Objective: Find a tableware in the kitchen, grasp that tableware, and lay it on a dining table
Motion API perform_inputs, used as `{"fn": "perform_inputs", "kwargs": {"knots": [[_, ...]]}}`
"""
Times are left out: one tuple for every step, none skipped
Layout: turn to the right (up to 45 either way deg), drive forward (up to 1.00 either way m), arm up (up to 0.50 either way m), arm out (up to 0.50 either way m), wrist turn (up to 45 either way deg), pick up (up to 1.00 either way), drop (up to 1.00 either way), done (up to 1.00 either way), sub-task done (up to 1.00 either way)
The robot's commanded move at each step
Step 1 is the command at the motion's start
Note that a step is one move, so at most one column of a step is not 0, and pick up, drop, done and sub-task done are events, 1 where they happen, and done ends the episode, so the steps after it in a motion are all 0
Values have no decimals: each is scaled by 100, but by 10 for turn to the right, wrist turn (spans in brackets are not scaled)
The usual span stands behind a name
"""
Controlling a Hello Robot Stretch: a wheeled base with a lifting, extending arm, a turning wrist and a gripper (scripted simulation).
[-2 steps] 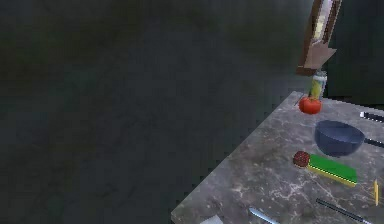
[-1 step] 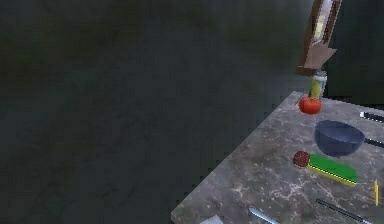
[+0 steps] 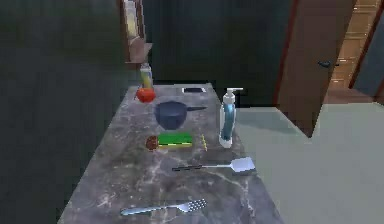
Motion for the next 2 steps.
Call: {"fn": "perform_inputs", "kwargs": {"knots": [[450,0,0,0,0,0,0,0,0],[270,0,0,0,0,0,0,0,0]]}}
